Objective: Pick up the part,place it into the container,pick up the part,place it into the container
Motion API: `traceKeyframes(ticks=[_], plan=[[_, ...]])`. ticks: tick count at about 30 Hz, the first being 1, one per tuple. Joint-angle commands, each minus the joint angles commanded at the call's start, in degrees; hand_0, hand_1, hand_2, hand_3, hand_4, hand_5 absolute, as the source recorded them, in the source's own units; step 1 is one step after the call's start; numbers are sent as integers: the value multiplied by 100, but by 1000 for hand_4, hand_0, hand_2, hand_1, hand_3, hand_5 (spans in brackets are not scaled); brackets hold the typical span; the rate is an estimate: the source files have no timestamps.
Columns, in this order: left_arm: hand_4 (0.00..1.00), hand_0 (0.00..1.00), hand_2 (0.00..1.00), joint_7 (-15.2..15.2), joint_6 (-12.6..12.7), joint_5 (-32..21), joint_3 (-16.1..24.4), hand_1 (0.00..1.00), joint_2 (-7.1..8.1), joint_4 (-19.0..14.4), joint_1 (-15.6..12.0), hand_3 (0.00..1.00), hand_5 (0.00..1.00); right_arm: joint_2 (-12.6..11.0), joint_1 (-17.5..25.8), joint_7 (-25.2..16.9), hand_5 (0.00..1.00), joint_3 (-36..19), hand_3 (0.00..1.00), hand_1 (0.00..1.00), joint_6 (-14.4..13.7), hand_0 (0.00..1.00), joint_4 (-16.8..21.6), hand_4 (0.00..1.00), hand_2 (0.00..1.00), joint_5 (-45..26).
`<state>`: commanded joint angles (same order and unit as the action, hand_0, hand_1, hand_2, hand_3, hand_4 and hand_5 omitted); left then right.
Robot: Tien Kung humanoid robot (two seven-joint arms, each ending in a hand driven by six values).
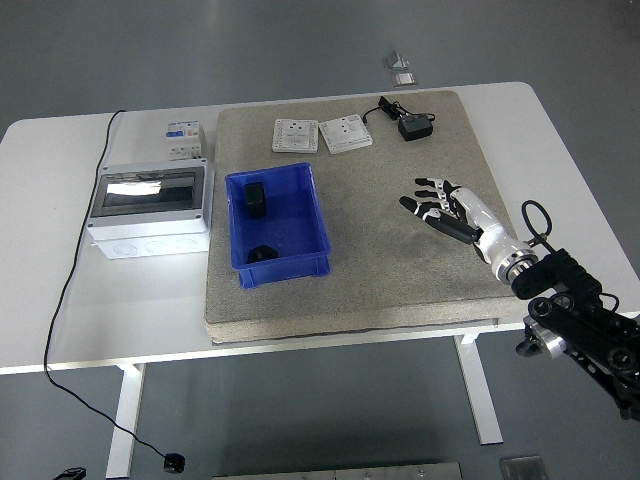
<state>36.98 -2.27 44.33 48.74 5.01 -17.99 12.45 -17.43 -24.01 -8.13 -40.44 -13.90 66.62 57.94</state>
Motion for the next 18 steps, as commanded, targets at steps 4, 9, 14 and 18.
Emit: traceKeyframes(ticks=[4,9,14,18], plan=[[482,727,598,0,-13,67,39,700,-11,-7,16,535,634,24,141,-140,910,139,780,744,36,800,-9,998,778,-419],[476,726,604,0,26,16,-1,700,8,-21,11,540,647,25,193,-218,932,151,750,728,41,795,9,998,757,-726],[475,718,598,-131,270,-19,-178,692,18,-39,-3,534,627,66,117,-344,936,56,735,738,-98,796,268,998,754,-760],[472,714,600,-160,358,29,-200,691,15,-45,7,539,625,84,36,-453,933,-18,733,742,-205,793,407,998,754,-892]])
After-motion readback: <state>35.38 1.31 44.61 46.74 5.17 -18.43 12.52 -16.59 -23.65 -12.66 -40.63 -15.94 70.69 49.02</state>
